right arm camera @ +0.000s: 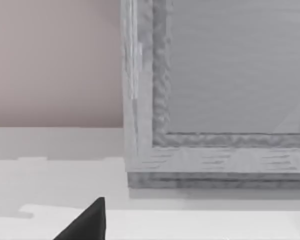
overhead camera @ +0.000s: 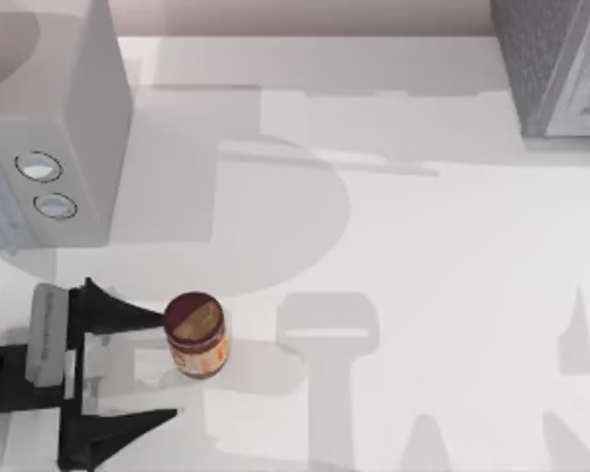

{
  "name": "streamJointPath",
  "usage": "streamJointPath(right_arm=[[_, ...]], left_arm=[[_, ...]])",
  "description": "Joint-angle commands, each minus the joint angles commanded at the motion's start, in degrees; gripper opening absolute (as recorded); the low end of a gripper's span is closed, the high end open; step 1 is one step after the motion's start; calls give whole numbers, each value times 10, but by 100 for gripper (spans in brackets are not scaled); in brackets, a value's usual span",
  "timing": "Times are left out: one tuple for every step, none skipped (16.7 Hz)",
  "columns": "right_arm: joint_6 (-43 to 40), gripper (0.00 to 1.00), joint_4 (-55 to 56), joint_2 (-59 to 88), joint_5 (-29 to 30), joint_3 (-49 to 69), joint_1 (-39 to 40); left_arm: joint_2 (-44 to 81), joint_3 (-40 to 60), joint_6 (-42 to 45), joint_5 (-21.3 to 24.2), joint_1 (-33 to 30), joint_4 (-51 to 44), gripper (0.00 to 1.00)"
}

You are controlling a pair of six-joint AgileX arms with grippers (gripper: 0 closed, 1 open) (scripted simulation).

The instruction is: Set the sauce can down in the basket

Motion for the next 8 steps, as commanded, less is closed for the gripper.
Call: streamJointPath(right_arm=[[0, 100, 0, 0, 0, 0, 0], [0, 100, 0, 0, 0, 0, 0], [0, 100, 0, 0, 0, 0, 0], [0, 100, 0, 0, 0, 0, 0], [0, 100, 0, 0, 0, 0, 0], [0, 100, 0, 0, 0, 0, 0], [0, 100, 0, 0, 0, 0, 0], [0, 100, 0, 0, 0, 0, 0]], left_arm=[[-1, -13, -35, -1, -5, 47, 100], [-2, -26, -71, -3, -9, 95, 100], [-1, -37, -107, -4, -14, 142, 100], [0, -46, -143, -6, -18, 189, 100], [3, -54, -179, -8, -23, 235, 100], [7, -60, -214, -10, -28, 279, 100], [12, -64, -247, -13, -32, 321, 100], [17, -66, -279, -16, -38, 361, 100]])
